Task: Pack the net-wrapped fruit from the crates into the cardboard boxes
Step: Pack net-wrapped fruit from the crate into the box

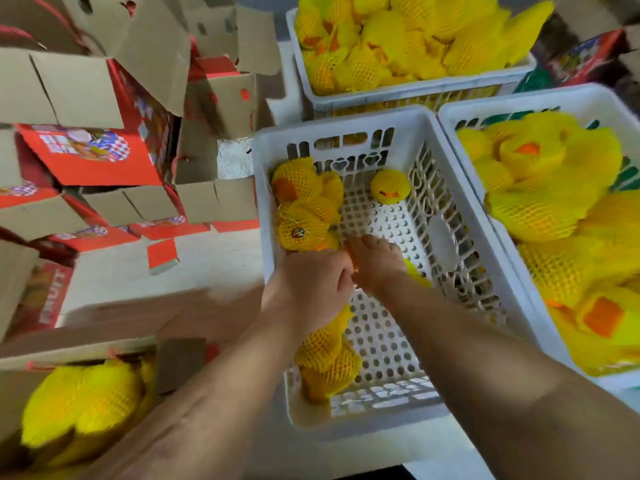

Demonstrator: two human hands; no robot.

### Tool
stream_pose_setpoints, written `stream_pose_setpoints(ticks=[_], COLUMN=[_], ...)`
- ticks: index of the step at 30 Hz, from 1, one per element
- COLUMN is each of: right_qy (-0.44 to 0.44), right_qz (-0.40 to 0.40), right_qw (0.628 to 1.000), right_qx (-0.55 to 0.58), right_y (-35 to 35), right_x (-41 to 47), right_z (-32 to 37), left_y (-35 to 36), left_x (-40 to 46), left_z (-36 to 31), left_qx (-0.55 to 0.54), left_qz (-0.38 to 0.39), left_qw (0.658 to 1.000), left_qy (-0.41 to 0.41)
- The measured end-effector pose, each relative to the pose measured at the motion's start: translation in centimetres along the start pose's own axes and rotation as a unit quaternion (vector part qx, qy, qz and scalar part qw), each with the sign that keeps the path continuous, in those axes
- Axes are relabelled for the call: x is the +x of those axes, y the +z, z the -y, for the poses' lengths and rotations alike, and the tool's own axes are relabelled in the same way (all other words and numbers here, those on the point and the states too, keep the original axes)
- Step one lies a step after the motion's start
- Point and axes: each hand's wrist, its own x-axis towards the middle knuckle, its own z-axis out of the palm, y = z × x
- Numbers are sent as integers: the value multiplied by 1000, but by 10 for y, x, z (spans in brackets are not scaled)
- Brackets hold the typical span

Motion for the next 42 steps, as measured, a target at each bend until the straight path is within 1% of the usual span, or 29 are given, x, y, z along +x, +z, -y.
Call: stream_pose_setpoints(ticks=[2, 4, 6, 8, 10, 11, 14, 15, 17, 18, 19, 20, 21, 22, 23, 24, 25, 26, 27, 29, 33, 34, 35, 39, 41, 42], right_qy=[45, 52, 71, 127, 177, 177, 118, 105, 87, 83, 89, 98, 100, 93, 78, 53, 19, -18, -49, -83, -92, -84, -77, -70, -56, -58], right_qz=[15, 24, 10, 28, 83, 119, 245, 262, 243, 211, 169, 131, 110, 111, 132, 164, 192, 214, 228, 254, 324, 325, 313, 228, 213, 217], right_qw=[999, 997, 991, 977, 964, 962, 957, 954, 958, 961, 957, 942, 913, 864, 795, 717, 658, 627, 614, 596, 527, 521, 525, 588, 612, 635], right_qx=[14, 48, 114, 171, 180, 169, 104, 101, 124, 158, 216, 293, 381, 482, 587, 675, 727, 749, 754, 757, 780, 785, 787, 773, 759, 739], right_y=[3, -6, -25, -45, -54, -54, -51, -51, -53, -54, -54, -56, -57, -60, -62, -63, -65, -66, -66, -66, -63, -63, -64, -62, -59, -58], right_x=[0, -1, -4, -7, -18, -24, -39, -40, -39, -36, -34, -32, -30, -30, -30, -29, -30, -31, -32, -35, -38, -38, -37, -35, -34, -34], right_z=[2, -5, -20, -37, -49, -52, -47, -44, -45, -48, -53, -57, -60, -60, -60, -58, -57, -54, -50, -44, -42, -42, -42, -43, -42, -39], left_y=[1, 1, 2, 1, -1, -2, -2, -2, -2, -2, -2, -2, -2, -2, -2, -2, -1, -1, -1, -3, -4, -5, -5, -5, -5, -5], left_x=[-2, -3, -3, -4, -6, -8, -10, -10, -10, -9, -9, -8, -8, -7, -6, -6, -7, -7, -7, -6, -2, -2, -2, -2, -2, -2], left_z=[0, 1, 2, 1, 1, 1, 0, 0, 0, 0, 0, 0, 0, 0, 1, 1, 1, 1, 1, 0, -4, -4, -4, -2, -1, -1], left_qx=[-9, -18, -27, -29, -46, -56, -62, -57, -48, -45, -43, -41, -39, -39, -38, -37, -34, -31, -28, -25, -16, -21, -25, -48, -65, -68], left_qz=[17, 21, 21, 14, -8, -15, -24, -26, -25, -24, -25, -26, -26, -23, -20, -19, -21, -26, -28, -20, -16, -23, -30, -48, -54, -55], left_qw=[1000, 999, 998, 999, 998, 998, 998, 998, 998, 999, 999, 999, 999, 999, 999, 998, 998, 998, 998, 998, 996, 996, 996, 995, 994, 994], left_qy=[-13, -31, -44, -43, -37, -33, -20, -16, -14, -14, -14, -16, -19, -25, -32, -38, -39, -39, -43, -62, -87, -85, -82, -74, -71, -66])
